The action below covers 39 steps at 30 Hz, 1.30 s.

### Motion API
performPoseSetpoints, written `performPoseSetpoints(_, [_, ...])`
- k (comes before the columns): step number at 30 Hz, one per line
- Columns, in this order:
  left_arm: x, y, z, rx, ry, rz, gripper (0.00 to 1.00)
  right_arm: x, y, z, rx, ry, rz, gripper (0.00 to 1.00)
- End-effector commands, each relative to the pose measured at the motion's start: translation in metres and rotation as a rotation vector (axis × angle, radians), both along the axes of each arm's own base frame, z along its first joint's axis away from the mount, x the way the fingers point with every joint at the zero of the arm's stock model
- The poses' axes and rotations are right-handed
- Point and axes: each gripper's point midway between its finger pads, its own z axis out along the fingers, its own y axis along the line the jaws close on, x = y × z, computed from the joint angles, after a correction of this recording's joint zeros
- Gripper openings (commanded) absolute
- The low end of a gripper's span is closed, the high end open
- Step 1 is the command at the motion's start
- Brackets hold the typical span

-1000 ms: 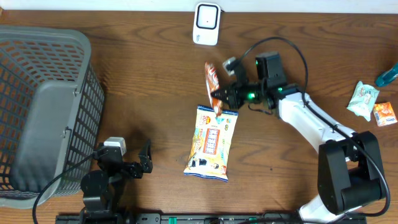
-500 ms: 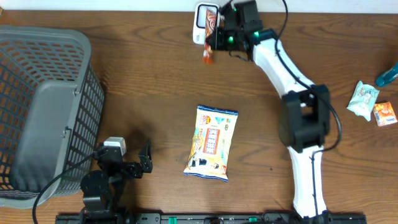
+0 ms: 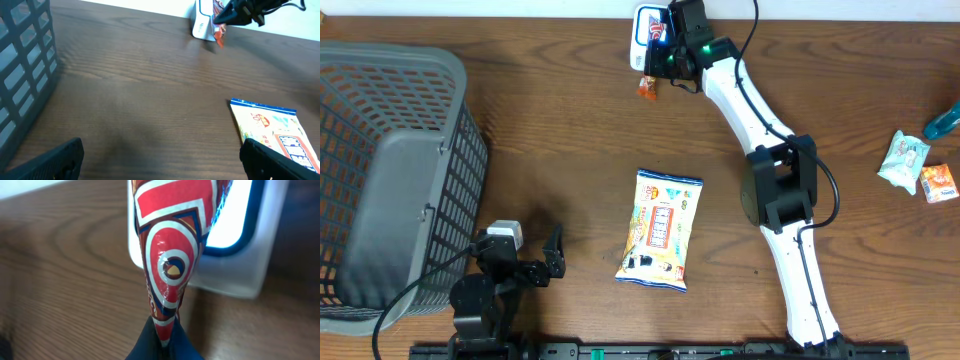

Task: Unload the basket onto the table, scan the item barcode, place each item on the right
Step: 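Carry the TOP bar to the right side and release it, then reach the right gripper to the snack bag and grasp it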

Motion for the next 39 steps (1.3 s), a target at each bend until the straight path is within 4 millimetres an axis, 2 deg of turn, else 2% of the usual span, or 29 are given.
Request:
performPoseSetpoints(1, [-0.002, -0.001, -0.010, -0.013, 0.030, -0.002, 1.00, 0.001, -0.042, 0.069, -0.111, -0.084, -0.071, 0.01])
performPoseSetpoints(3, [-0.002, -0.001, -0.010, -0.014, 0.030, -0.002, 1.00, -0.012, -0.077, 0.083, -0.204, -0.047, -0.143, 0.01])
performPoseSetpoints(5, [-0.002, -0.001, -0.010, -0.013, 0.030, -0.002, 1.00, -0.032, -0.134, 0.098, -0.350, 0.017, -0.257, 0.01])
performPoseSetpoints(6, [-0.002, -0.001, -0.010, -0.013, 0.030, -0.002, 1.00, -0.044, -0.175, 0.104, -0.449, 0.051, -0.336, 0.01])
performPoseSetpoints(7, [-0.002, -0.001, -0.010, -0.014, 0.030, -0.002, 1.00, -0.050, -0.202, 0.107, -0.515, 0.074, -0.390, 0.01])
performPoseSetpoints(8, [-0.002, -0.001, -0.010, -0.013, 0.030, -0.002, 1.00, -0.052, -0.215, 0.107, -0.543, 0.084, -0.415, 0.01])
performPoseSetpoints(9, [-0.002, -0.001, -0.010, -0.014, 0.030, -0.002, 1.00, -0.056, -0.251, 0.108, -0.614, 0.106, -0.485, 0.01])
performPoseSetpoints(10, [-0.002, -0.001, -0.010, -0.013, 0.030, -0.002, 1.00, -0.058, -0.269, 0.108, -0.652, 0.115, -0.522, 0.01])
performPoseSetpoints(13, [-0.002, -0.001, -0.010, -0.013, 0.031, -0.002, 1.00, -0.066, -0.346, 0.100, -0.815, 0.164, -0.673, 0.01])
performPoseSetpoints(14, [-0.002, -0.001, -0.010, -0.013, 0.031, -0.002, 1.00, -0.071, -0.379, 0.091, -0.862, 0.201, -0.722, 0.01])
performPoseSetpoints(16, [-0.002, -0.001, -0.010, -0.013, 0.030, -0.002, 1.00, -0.074, -0.409, 0.075, -0.867, 0.240, -0.768, 0.01])
performPoseSetpoints(19, [-0.002, -0.001, -0.010, -0.013, 0.030, -0.002, 1.00, -0.084, -0.461, 0.037, -0.850, 0.337, -0.832, 0.01])
performPoseSetpoints(20, [-0.002, -0.001, -0.010, -0.013, 0.030, -0.002, 1.00, -0.087, -0.467, 0.032, -0.850, 0.351, -0.839, 0.01])
performPoseSetpoints(21, [-0.002, -0.001, -0.010, -0.013, 0.031, -0.002, 1.00, -0.093, -0.484, 0.020, -0.853, 0.386, -0.860, 0.01])
performPoseSetpoints(23, [-0.002, -0.001, -0.010, -0.013, 0.030, -0.002, 1.00, -0.098, -0.501, 0.015, -0.847, 0.396, -0.893, 0.01])
performPoseSetpoints(24, [-0.002, -0.001, -0.010, -0.013, 0.030, -0.002, 1.00, -0.098, -0.503, 0.015, -0.845, 0.392, -0.900, 0.04])
performPoseSetpoints(25, [-0.002, -0.001, -0.010, -0.014, 0.030, -0.002, 1.00, -0.096, -0.505, 0.023, -0.841, 0.376, -0.909, 0.32])
performPoseSetpoints(26, [-0.002, -0.001, -0.010, -0.013, 0.030, -0.002, 1.00, -0.095, -0.505, 0.027, -0.839, 0.367, -0.912, 0.43])
performPoseSetpoints(27, [-0.002, -0.001, -0.010, -0.013, 0.030, -0.002, 1.00, -0.091, -0.499, 0.045, -0.821, 0.328, -0.912, 0.84])
performPoseSetpoints(28, [-0.002, -0.001, -0.010, -0.013, 0.030, -0.002, 1.00, -0.088, -0.493, 0.054, -0.802, 0.307, -0.907, 0.96])
performPoseSetpoints(29, [-0.002, -0.001, -0.010, -0.014, 0.030, -0.002, 1.00, -0.086, -0.485, 0.064, -0.773, 0.286, -0.895, 0.99])
performPoseSetpoints(30, [-0.002, -0.001, -0.010, -0.014, 0.030, -0.002, 1.00, -0.083, -0.469, 0.079, -0.722, 0.258, -0.868, 0.99])
performPoseSetpoints(31, [-0.002, -0.001, -0.010, -0.013, 0.030, -0.002, 1.00, -0.082, -0.461, 0.085, -0.699, 0.247, -0.854, 0.99])
performPoseSetpoints(32, [-0.002, -0.001, -0.010, -0.013, 0.030, -0.002, 1.00, -0.081, -0.437, 0.102, -0.632, 0.224, -0.806, 0.99])
performPoseSetpoints(33, [-0.002, -0.001, -0.010, -0.013, 0.030, -0.002, 1.00, -0.082, -0.420, 0.112, -0.590, 0.216, -0.769, 0.99])
performPoseSetpoints(35, [-0.002, -0.001, -0.010, -0.013, 0.030, -0.002, 1.00, -0.091, -0.372, 0.133, -0.459, 0.221, -0.717, 0.99])
performPoseSetpoints(38, [-0.002, -0.001, -0.010, -0.013, 0.030, -0.002, 1.00, -0.111, -0.305, 0.142, -0.266, 0.308, -0.648, 0.99])
performPoseSetpoints(39, [-0.002, -0.001, -0.010, -0.013, 0.031, -0.002, 1.00, -0.120, -0.267, 0.144, -0.164, 0.364, -0.586, 0.99])
